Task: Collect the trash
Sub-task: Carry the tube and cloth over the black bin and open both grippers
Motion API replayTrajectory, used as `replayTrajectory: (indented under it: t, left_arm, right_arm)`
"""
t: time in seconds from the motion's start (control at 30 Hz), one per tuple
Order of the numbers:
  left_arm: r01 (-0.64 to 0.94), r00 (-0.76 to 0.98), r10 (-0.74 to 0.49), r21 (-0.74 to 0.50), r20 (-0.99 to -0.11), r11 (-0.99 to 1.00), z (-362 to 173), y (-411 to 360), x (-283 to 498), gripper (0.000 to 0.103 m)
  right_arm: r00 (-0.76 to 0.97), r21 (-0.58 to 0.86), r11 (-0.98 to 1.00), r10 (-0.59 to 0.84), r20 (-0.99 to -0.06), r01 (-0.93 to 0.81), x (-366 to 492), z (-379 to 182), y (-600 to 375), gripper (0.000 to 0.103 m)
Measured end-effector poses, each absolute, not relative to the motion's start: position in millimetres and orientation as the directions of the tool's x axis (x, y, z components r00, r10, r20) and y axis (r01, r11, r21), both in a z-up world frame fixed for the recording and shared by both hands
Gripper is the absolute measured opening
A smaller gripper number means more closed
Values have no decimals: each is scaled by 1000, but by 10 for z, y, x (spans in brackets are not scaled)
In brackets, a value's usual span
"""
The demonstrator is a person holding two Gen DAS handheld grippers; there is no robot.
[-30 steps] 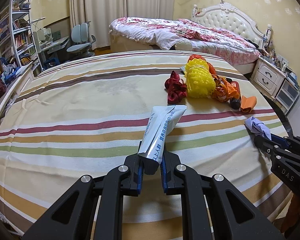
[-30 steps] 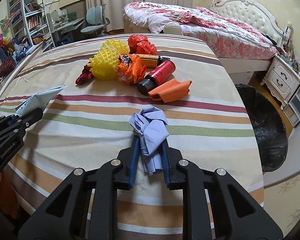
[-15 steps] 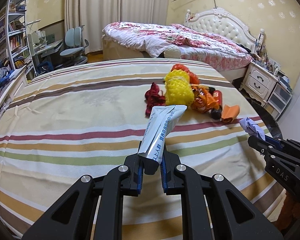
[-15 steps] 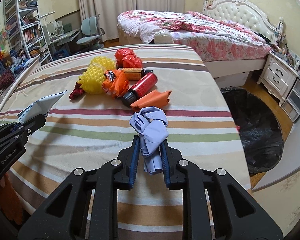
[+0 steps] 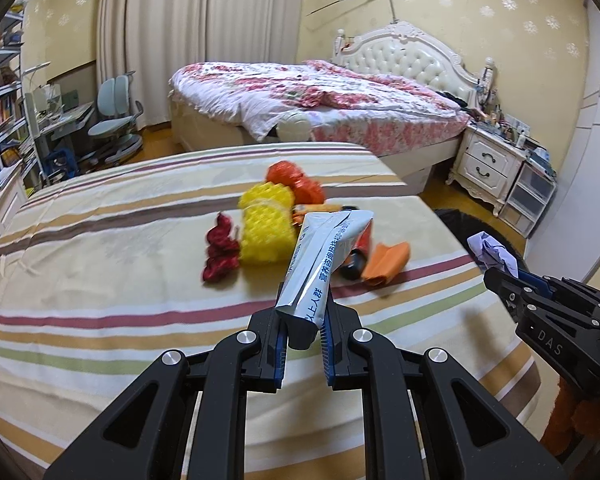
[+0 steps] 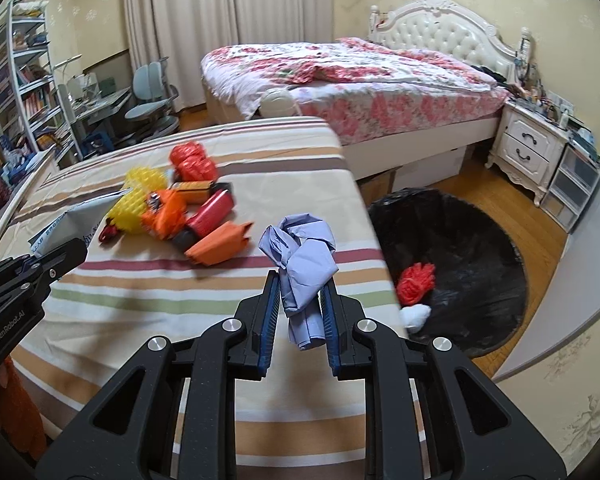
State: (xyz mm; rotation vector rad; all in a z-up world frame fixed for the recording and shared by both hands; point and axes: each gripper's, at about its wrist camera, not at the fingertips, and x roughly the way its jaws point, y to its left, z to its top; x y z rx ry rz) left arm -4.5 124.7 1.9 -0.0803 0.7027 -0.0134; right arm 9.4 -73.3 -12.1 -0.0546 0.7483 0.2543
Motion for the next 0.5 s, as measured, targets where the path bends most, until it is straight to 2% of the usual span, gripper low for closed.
replayTrajectory:
  t: [0.5]
  left_arm:
    - [164,762,-172,-71,-625,984,76,310,473,15]
  right_arm:
    - [754,28,997,74,-652,-74,541,-80,-1563,20]
